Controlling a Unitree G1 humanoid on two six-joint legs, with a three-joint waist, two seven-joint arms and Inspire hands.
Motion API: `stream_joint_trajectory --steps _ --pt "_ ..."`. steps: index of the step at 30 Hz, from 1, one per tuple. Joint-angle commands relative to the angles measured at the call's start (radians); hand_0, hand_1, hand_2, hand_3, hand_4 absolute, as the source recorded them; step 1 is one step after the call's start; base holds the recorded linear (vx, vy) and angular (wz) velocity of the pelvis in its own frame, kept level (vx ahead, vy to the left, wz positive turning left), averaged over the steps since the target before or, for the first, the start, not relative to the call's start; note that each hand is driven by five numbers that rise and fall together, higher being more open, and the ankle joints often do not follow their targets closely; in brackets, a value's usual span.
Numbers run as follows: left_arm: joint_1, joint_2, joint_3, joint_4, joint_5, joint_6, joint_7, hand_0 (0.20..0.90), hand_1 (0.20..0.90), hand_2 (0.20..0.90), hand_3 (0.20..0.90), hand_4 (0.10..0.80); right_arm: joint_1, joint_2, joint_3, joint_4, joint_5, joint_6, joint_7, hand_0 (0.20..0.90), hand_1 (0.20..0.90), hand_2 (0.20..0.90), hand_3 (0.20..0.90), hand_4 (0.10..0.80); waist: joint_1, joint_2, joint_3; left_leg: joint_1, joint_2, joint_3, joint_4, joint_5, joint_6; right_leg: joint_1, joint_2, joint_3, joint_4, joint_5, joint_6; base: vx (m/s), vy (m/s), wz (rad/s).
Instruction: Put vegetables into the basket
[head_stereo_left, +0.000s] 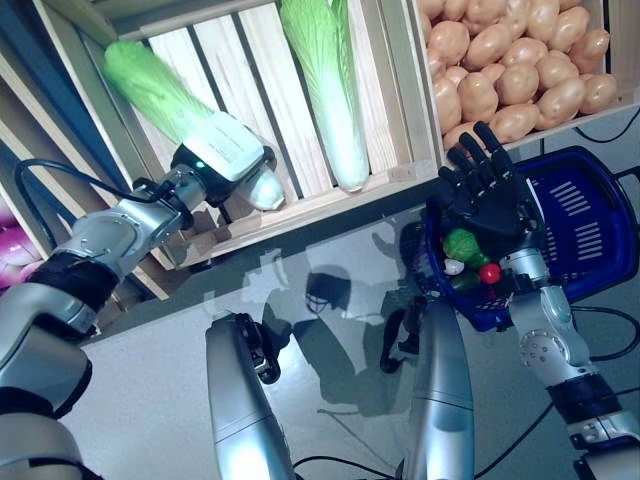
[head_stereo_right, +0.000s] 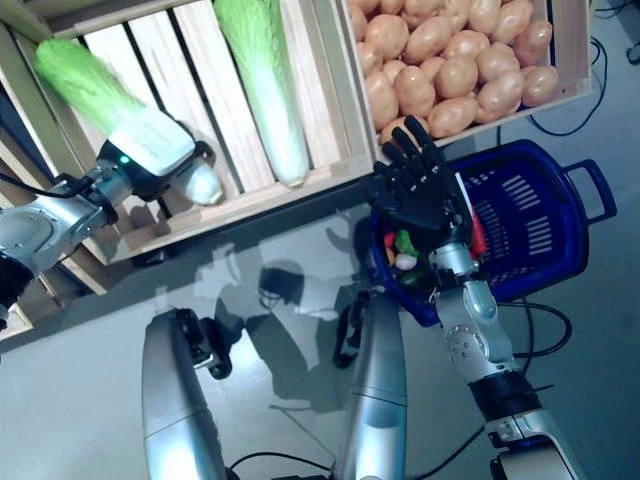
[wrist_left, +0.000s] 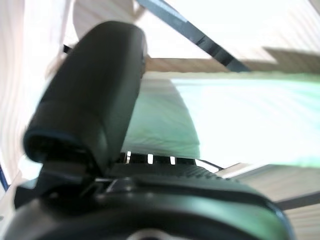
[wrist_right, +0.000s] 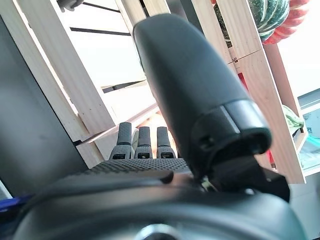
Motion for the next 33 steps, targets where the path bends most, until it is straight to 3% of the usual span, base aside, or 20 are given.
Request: stream_joint_trajectory --steps 1,10,16,22,27,28,33 --pt "0.053 0.004 -0.005 0.107 -0.01 -0.001 -0.051 0.3 0.3 0.3 0.3 0.4 -0.016 0.036 -0.12 -0.11 -0.001 -0.058 0.007 0.9 0.9 0.9 0.9 0.8 -0.01 -0.002 -0.013 0.011 0.022 0.03 -0.06 -0.011 -0.009 0.016 -0.035 -0.01 -0.019 0.051 0.066 0.073 0.003 -0.03" --pt "0.126 0.012 0.053 0.068 -0.076 -0.033 0.028 0.3 0.3 0.3 0.3 0.4 0.002 0.065 -0.123 -0.116 -0.013 -0.03 0.012 0.9 0.9 0.9 0.9 0.8 -0.011 0.006 -0.044 0.098 0.029 0.048 -0.099 0.004 0.002 0.095 -0.029 -0.019 -0.064 0.064 0.06 0.032 0.006 -0.06" --pt "0.131 -0.009 0.063 0.075 -0.122 -0.057 0.14 0.3 0.3 0.3 0.3 0.4 -0.008 0.082 -0.099 -0.091 -0.027 -0.065 0.04 0.9 0.9 0.9 0.9 0.8 -0.017 0.013 -0.066 0.203 0.031 0.087 -0.178 0.015 0.005 0.202 -0.02 -0.041 -0.159 0.083 0.053 -0.001 0.0 -0.01" --pt "0.128 -0.034 0.079 0.064 -0.195 -0.089 0.231 0.3 0.3 0.3 0.3 0.4 -0.026 0.096 -0.082 -0.075 -0.033 -0.077 0.05 0.9 0.9 0.9 0.9 0.8 -0.017 0.021 -0.097 0.359 0.005 0.131 -0.334 0.052 -0.001 0.351 -0.004 -0.065 -0.323 0.124 0.054 0.011 -0.001 0.04" --pt "0.17 -0.037 0.131 0.029 -0.297 -0.112 0.275 0.3 0.3 0.3 0.3 0.4 0.008 0.11 -0.081 -0.072 -0.041 -0.077 0.066 0.9 0.9 0.9 0.9 0.8 -0.006 0.028 -0.138 0.485 -0.015 0.141 -0.482 0.084 0.001 0.466 -0.004 -0.066 -0.451 0.155 0.057 0.058 -0.005 0.0" --pt "0.185 -0.041 0.151 0.025 -0.317 -0.12 0.282 0.3 0.3 0.3 0.3 0.4 0.015 0.116 -0.079 -0.069 -0.053 -0.073 0.068 0.9 0.9 0.9 0.9 0.8 -0.004 0.03 -0.15 0.51 -0.015 0.154 -0.532 0.119 0.013 0.486 -0.004 -0.075 -0.494 0.189 0.047 0.034 -0.008 0.01" --pt "0.256 -0.07 0.248 0.005 -0.361 -0.191 0.327 0.3 0.3 0.3 0.3 0.4 0.036 0.128 -0.056 -0.052 -0.176 -0.087 0.066 0.9 0.9 0.9 0.9 0.8 0.011 0.032 -0.194 0.621 -0.023 0.173 -0.623 0.123 0.015 0.587 -0.019 -0.094 -0.577 0.203 0.05 0.073 -0.004 -0.05"
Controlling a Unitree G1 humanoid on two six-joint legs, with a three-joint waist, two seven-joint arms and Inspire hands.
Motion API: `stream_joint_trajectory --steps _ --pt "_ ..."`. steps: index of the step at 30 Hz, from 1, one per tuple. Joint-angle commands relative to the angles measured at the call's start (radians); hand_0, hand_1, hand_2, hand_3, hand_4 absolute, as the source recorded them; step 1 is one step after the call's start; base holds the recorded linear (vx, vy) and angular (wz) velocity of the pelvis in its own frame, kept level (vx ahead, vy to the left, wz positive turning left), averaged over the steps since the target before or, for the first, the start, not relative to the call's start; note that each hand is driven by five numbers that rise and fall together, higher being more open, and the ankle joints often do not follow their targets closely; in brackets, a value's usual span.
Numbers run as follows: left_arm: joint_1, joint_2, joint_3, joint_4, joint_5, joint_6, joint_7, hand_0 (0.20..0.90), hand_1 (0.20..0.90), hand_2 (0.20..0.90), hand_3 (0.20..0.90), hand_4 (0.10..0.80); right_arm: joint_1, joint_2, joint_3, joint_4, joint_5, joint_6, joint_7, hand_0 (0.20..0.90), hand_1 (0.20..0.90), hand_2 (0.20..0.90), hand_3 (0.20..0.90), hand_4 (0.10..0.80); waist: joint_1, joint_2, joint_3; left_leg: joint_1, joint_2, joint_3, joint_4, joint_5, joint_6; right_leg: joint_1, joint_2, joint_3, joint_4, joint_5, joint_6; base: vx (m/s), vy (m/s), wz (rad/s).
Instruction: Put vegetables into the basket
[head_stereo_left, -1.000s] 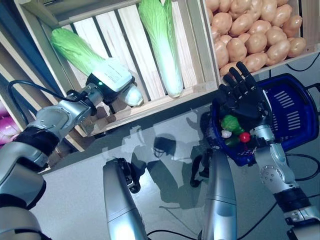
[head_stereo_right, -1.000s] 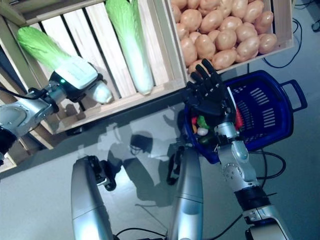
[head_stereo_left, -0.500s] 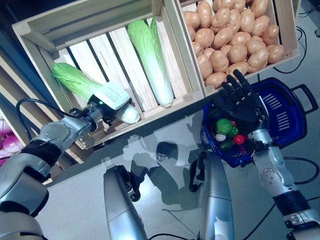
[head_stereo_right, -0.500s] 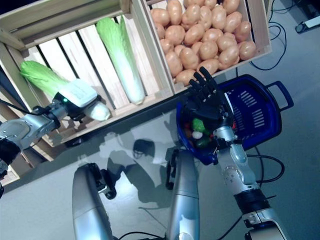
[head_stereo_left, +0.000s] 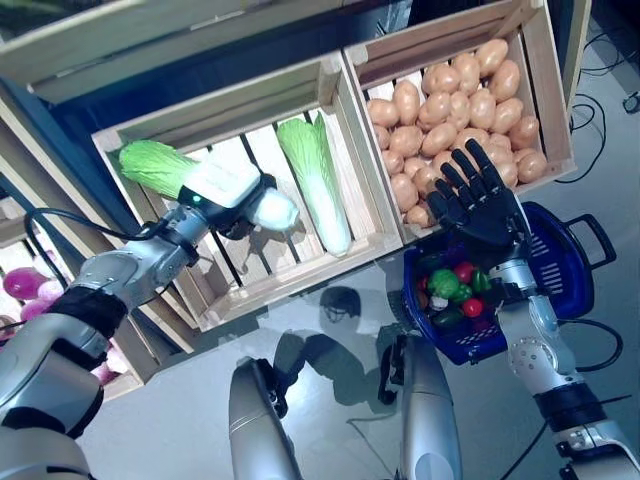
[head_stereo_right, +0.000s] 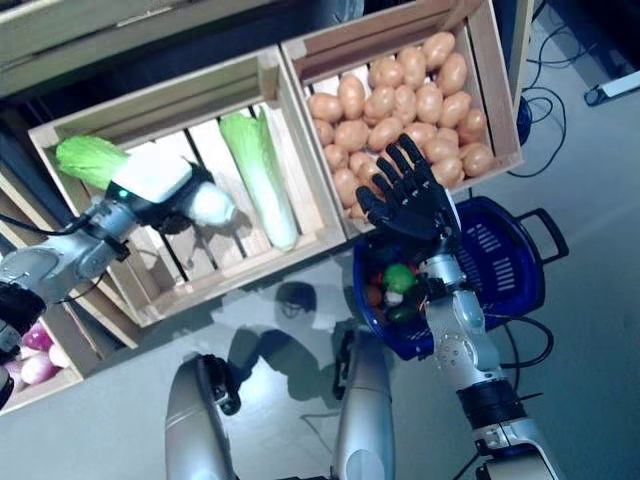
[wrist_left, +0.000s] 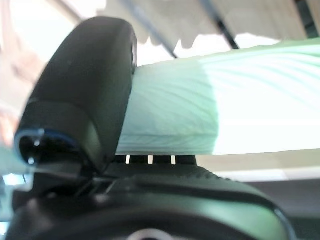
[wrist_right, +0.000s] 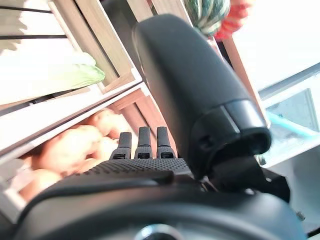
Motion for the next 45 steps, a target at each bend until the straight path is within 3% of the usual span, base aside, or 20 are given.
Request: stream_joint_trajectory --steps 1,2,7,12,14,19,23,26,29,39,45 --pt "0.078 -0.032 0.139 -0.047 -0.109 -0.046 0.131 0.3 0.3 0.3 0.3 0.4 0.009 0.04 -0.024 -0.054 -0.134 -0.13 0.052 0.9 0.9 0.9 0.9 0.8 0.016 0.024 -0.198 0.054 -0.022 0.049 -0.152 0.069 0.079 0.079 -0.054 0.0 -0.175 0.18 0.043 0.069 -0.002 -0.04" --pt "0.104 -0.051 0.179 -0.053 -0.144 -0.076 0.141 0.3 0.3 0.3 0.3 0.4 0.009 0.031 -0.008 -0.041 -0.247 -0.154 0.022 0.9 0.9 0.9 0.9 0.8 0.019 0.023 -0.211 0.094 -0.024 0.057 -0.179 0.071 0.08 0.117 -0.057 -0.01 -0.202 0.186 0.044 0.055 -0.001 -0.04" --pt "0.164 -0.099 0.289 -0.088 -0.316 -0.168 0.097 0.3 0.3 0.3 0.3 0.4 -0.009 -0.012 0.019 -0.037 -0.433 -0.228 -0.041 0.9 0.9 0.9 0.9 0.8 0.032 0.02 -0.237 0.186 -0.042 0.07 -0.26 0.082 0.085 0.201 -0.054 -0.027 -0.275 0.203 0.05 0.014 -0.001 -0.06" --pt "0.208 -0.244 0.417 -0.12 -0.66 -0.251 -0.105 0.3 0.3 0.3 0.3 0.4 -0.06 -0.007 0.046 0.02 -0.515 -0.254 -0.024 0.9 0.9 0.9 0.9 0.8 0.043 0.015 -0.273 0.33 -0.081 0.096 -0.43 0.131 0.081 0.325 -0.02 -0.046 -0.417 0.249 0.061 0.005 -0.005 -0.06" --pt "0.216 -0.275 0.436 -0.126 -0.707 -0.253 -0.149 0.3 0.3 0.3 0.3 0.4 -0.067 -0.004 0.057 0.032 -0.528 -0.255 -0.017 0.9 0.9 0.9 0.9 0.8 0.045 0.015 -0.283 0.366 -0.089 0.105 -0.472 0.147 0.08 0.356 -0.011 -0.052 -0.457 0.262 0.063 0.046 -0.021 -0.09" --pt "0.246 -0.379 0.469 -0.169 -0.896 -0.228 -0.315 0.3 0.3 0.3 0.3 0.4 -0.109 0.003 0.082 0.046 -0.539 -0.238 0.015 0.9 0.9 0.9 0.9 0.8 0.05 0.016 -0.336 0.503 -0.142 0.134 -0.651 0.21 0.078 0.488 0.052 -0.071 -0.651 0.311 0.059 0.082 -0.038 -0.12" --pt "0.262 -0.435 0.487 -0.198 -1.038 -0.176 -0.416 0.3 0.3 0.3 0.3 0.4 -0.127 -0.001 0.096 0.064 -0.581 -0.156 0.021 0.9 0.9 0.9 0.9 0.8 0.049 0.017 -0.371 0.592 -0.162 0.15 -0.771 0.248 0.072 0.595 0.103 -0.084 -0.805 0.323 0.05 0.126 -0.048 -0.04" --pt "0.278 -0.485 0.493 -0.25 -1.149 -0.1 -0.505 0.3 0.3 0.3 0.3 0.4 -0.15 0.008 0.119 0.09 -0.521 -0.041 0.072 0.9 0.9 0.9 0.9 0.8 0.051 0.013 -0.399 0.655 -0.179 0.149 -0.878 0.287 0.066 0.675 0.149 -0.083 -0.929 0.353 0.049 0.111 -0.061 -0.13" --pt "0.289 -0.51 0.489 -0.28 -1.222 -0.066 -0.546 0.3 0.3 0.3 0.3 0.4 -0.163 0.031 0.129 0.098 -0.468 0.014 0.121 0.9 0.9 0.9 0.9 0.8 0.051 0.01 -0.411 0.686 -0.187 0.146 -0.931 0.309 0.063 0.713 0.168 -0.08 -0.995 0.381 0.049 0.085 -0.065 -0.05" --pt "0.291 -0.583 0.477 -0.309 -1.389 0.019 -0.611 0.3 0.3 0.3 0.3 0.4 -0.258 0.051 0.175 0.11 -0.363 0.315 0.292 0.9 0.9 0.9 0.9 0.8 0.059 0.002 -0.451 0.754 -0.206 0.132 -1.085 0.362 0.056 0.802 0.192 -0.09 -1.168 0.458 0.051 0.061 -0.042 0.01" --pt "0.282 -0.585 0.459 -0.307 -1.416 0.032 -0.63 0.3 0.3 0.3 0.3 0.4 -0.305 0.042 0.207 0.131 -0.342 0.383 0.287 0.9 0.9 0.9 0.9 0.8 0.057 -0.003 -0.46 0.758 -0.213 0.129 -1.094 0.359 0.058 0.81 0.195 -0.089 -1.2 0.479 0.052 0.006 -0.013 0.02"
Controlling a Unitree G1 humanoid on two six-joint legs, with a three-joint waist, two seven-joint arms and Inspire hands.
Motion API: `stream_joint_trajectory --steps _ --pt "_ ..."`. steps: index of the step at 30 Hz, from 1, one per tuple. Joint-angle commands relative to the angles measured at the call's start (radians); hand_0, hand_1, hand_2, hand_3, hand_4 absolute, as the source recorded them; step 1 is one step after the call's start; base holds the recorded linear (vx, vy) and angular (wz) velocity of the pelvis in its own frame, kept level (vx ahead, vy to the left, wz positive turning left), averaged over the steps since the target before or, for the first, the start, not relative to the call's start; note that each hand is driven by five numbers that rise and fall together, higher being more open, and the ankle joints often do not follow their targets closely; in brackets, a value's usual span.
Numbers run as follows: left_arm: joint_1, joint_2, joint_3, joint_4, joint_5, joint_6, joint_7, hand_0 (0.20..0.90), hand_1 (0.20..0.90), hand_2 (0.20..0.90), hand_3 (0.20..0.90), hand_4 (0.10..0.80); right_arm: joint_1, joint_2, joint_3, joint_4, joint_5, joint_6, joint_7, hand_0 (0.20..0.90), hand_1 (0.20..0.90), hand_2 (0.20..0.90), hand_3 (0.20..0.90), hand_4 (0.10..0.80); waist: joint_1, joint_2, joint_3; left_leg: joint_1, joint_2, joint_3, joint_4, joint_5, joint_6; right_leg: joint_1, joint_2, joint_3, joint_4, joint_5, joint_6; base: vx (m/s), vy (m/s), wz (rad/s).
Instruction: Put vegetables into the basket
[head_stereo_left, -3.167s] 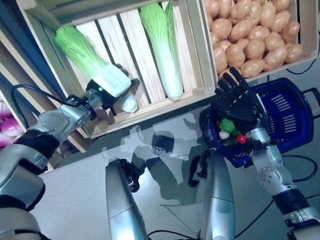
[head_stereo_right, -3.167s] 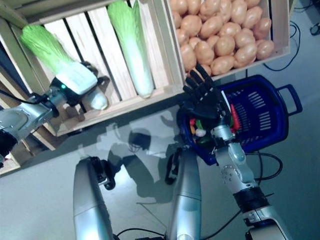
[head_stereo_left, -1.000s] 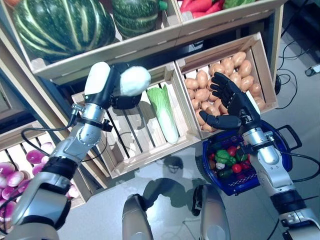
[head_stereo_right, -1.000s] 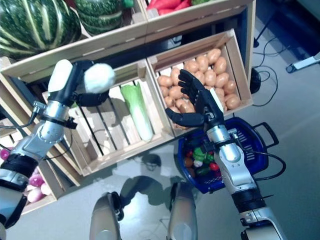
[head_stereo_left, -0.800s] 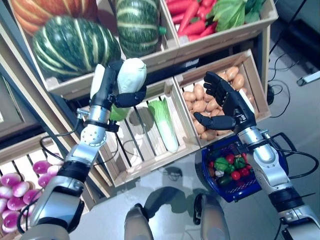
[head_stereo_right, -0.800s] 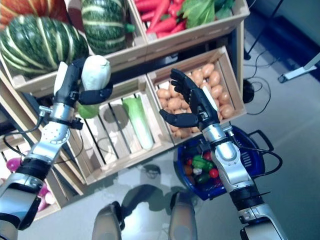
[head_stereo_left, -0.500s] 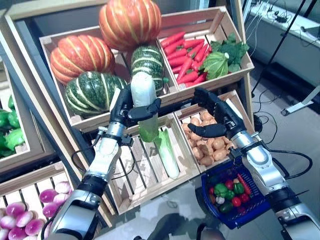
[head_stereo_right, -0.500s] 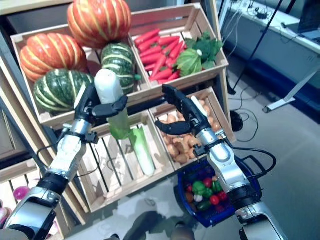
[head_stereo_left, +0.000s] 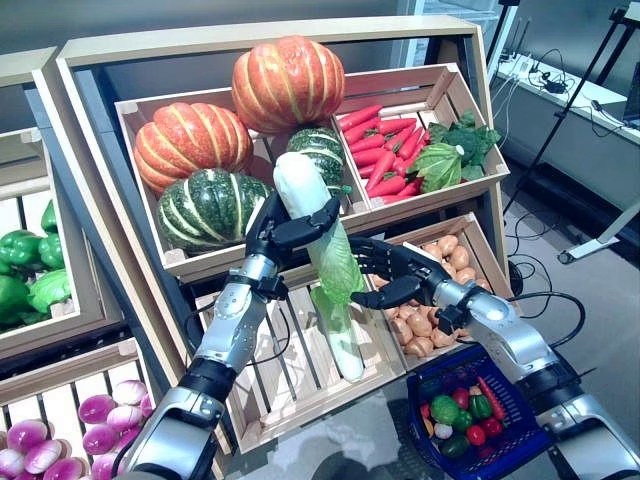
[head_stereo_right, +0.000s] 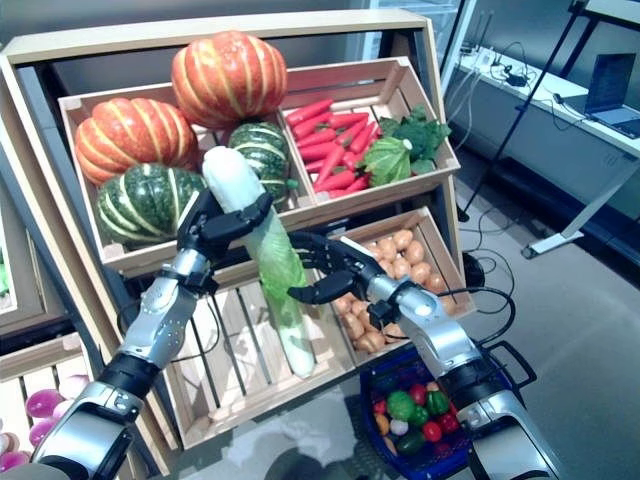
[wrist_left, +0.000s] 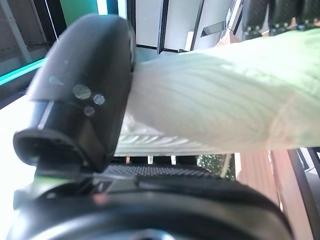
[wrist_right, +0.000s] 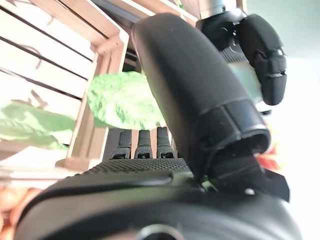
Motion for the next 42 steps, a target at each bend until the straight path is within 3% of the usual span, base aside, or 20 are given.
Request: stream_joint_trajectory --steps 1,11,21,33,42 --pt "-0.069 0.025 0.018 -0.076 -0.054 -0.082 -0.039 0.3 0.3 0.3 0.3 0.4 -0.16 0.041 -0.004 0.012 0.088 -0.024 0.019 0.9 0.9 0.9 0.9 0.8 0.002 -0.017 -0.093 -0.059 -0.084 -0.019 -0.018 0.021 0.055 -0.013 0.027 0.012 0.014 -0.003 -0.044 0.0 0.0 0.0" --pt "-0.056 0.006 -0.064 -0.093 0.055 -0.072 -0.054 0.3 0.3 0.3 0.3 0.4 -0.206 0.083 0.022 -0.018 0.223 0.079 0.119 0.9 0.9 0.9 0.9 0.8 0.011 -0.018 -0.094 -0.052 -0.09 -0.029 -0.021 0.012 0.061 -0.004 0.029 0.021 0.005 -0.004 -0.045 0.033 0.004 0.01" --pt "-0.06 0.014 -0.104 -0.068 0.054 -0.048 -0.087 0.3 0.3 0.3 0.3 0.4 -0.269 0.049 0.028 -0.026 0.259 0.091 0.191 0.9 0.9 0.9 0.9 0.8 0.011 -0.025 -0.098 -0.051 -0.095 -0.036 -0.021 0.008 0.06 -0.004 0.026 0.032 0.005 0.0 -0.043 0.006 0.007 0.05" --pt "-0.039 -0.026 -0.147 -0.023 0.041 -0.062 -0.156 0.3 0.3 0.3 0.3 0.4 -0.399 0.028 0.091 -0.01 0.359 0.195 0.408 0.9 0.9 0.9 0.9 0.8 0.016 -0.033 -0.11 -0.05 -0.097 -0.037 -0.021 0.008 0.058 -0.003 0.025 0.046 0.0 0.002 -0.045 0.0 0.0 0.0" --pt "-0.03 -0.073 -0.167 -0.027 0.008 -0.069 -0.17 0.3 0.3 0.3 0.3 0.4 -0.419 0.103 0.105 0.043 0.402 0.256 0.38 0.9 0.9 0.9 0.9 0.8 0.023 -0.032 -0.116 -0.048 -0.097 -0.039 -0.021 0.008 0.058 -0.003 0.022 0.055 -0.001 0.004 -0.046 0.003 0.003 0.01"
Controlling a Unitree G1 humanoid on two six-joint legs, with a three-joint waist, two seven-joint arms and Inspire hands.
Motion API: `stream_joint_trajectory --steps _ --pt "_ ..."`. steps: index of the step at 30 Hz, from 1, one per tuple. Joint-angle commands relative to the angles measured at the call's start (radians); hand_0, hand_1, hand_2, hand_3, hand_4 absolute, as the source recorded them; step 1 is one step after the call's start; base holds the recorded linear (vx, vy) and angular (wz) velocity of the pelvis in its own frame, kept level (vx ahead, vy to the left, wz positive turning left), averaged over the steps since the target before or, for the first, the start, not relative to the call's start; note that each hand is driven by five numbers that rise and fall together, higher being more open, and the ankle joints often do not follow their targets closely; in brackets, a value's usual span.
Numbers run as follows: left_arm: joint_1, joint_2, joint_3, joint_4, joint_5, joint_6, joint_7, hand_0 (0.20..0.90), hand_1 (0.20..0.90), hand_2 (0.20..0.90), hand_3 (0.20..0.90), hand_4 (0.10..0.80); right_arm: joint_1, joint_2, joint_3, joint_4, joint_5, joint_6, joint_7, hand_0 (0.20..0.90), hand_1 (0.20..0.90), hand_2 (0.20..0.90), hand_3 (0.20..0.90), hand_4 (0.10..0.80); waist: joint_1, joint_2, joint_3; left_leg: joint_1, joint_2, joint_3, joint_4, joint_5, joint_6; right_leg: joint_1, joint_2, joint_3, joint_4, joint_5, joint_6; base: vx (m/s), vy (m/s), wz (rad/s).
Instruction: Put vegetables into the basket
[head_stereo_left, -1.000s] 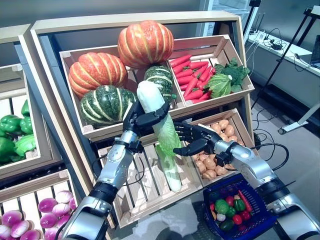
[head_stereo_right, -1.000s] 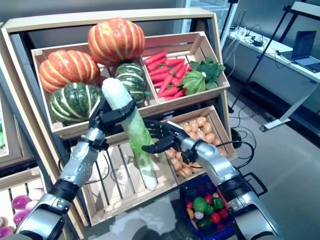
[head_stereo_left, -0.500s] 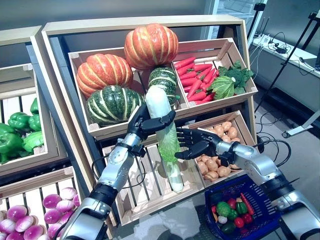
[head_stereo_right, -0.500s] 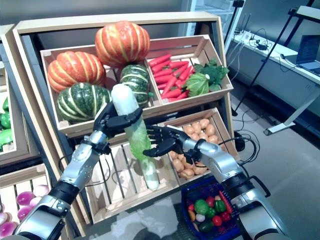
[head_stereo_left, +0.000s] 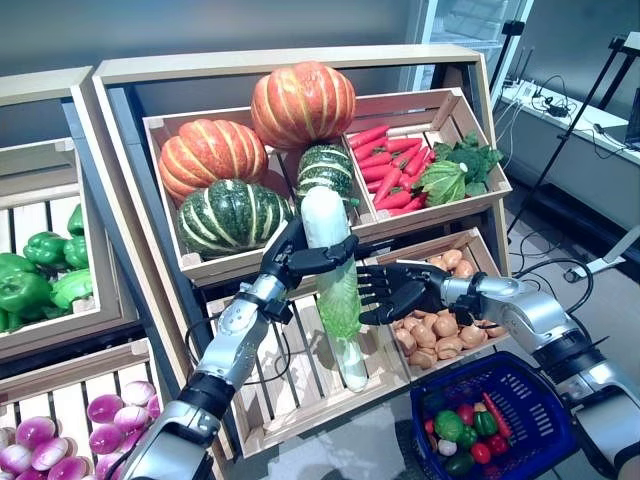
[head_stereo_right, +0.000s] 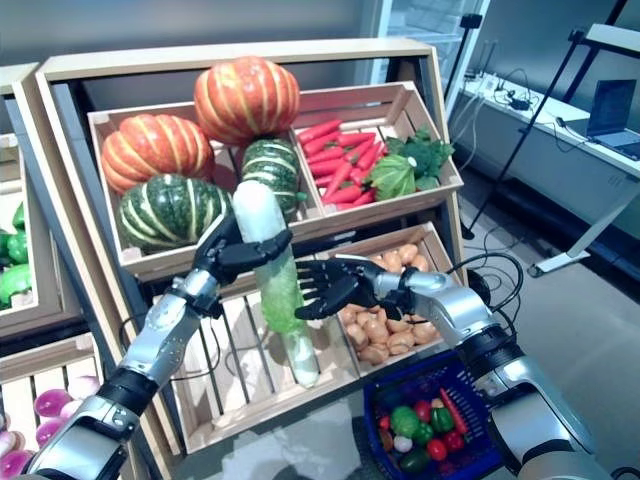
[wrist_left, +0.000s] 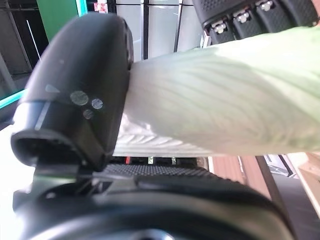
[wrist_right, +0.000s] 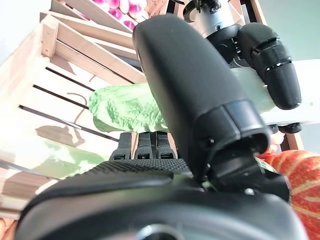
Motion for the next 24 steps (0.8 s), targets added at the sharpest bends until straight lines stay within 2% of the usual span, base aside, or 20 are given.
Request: stream_joint_trajectory --steps 1,11,15,24 --pt "-0.117 -0.083 -0.098 -0.024 -0.062 -0.086 -0.054 0.3 0.3 0.3 0.3 0.4 -0.26 0.243 0.001 -0.015 0.249 -0.073 0.122 0.9 0.9 0.9 0.9 0.8 0.008 -0.034 -0.071 -0.055 -0.09 -0.01 -0.007 -0.01 0.055 -0.025 0.026 0.073 0.001 0.003 -0.048 0.019 0.015 0.03" --pt "-0.11 -0.143 -0.111 -0.054 -0.14 -0.116 0.017 0.3 0.3 0.3 0.3 0.4 -0.241 0.368 0.016 0.038 0.255 -0.085 -0.06 0.9 0.9 0.9 0.9 0.8 0.017 -0.033 -0.069 -0.054 -0.093 -0.018 -0.007 -0.013 0.057 -0.024 0.022 0.073 -0.001 0.006 -0.049 0.008 0.004 0.01" --pt "-0.106 -0.153 -0.121 -0.066 -0.164 -0.118 0.031 0.3 0.3 0.3 0.3 0.4 -0.236 0.409 0.027 0.038 0.196 -0.111 -0.141 0.9 0.9 0.9 0.9 0.8 0.019 -0.031 -0.067 -0.059 -0.094 -0.022 -0.007 -0.012 0.056 -0.03 0.018 0.07 -0.001 0.01 -0.048 0.0 0.0 0.0" --pt "-0.127 -0.185 -0.156 -0.067 -0.159 -0.109 0.053 0.3 0.3 0.3 0.3 0.4 -0.251 0.483 0.098 0.055 0.131 -0.054 -0.221 0.9 0.9 0.9 0.9 0.8 0.022 -0.033 -0.059 -0.057 -0.097 -0.027 -0.007 -0.014 0.061 -0.029 0.021 0.077 -0.001 0.007 -0.052 0.002 0.0 0.0"
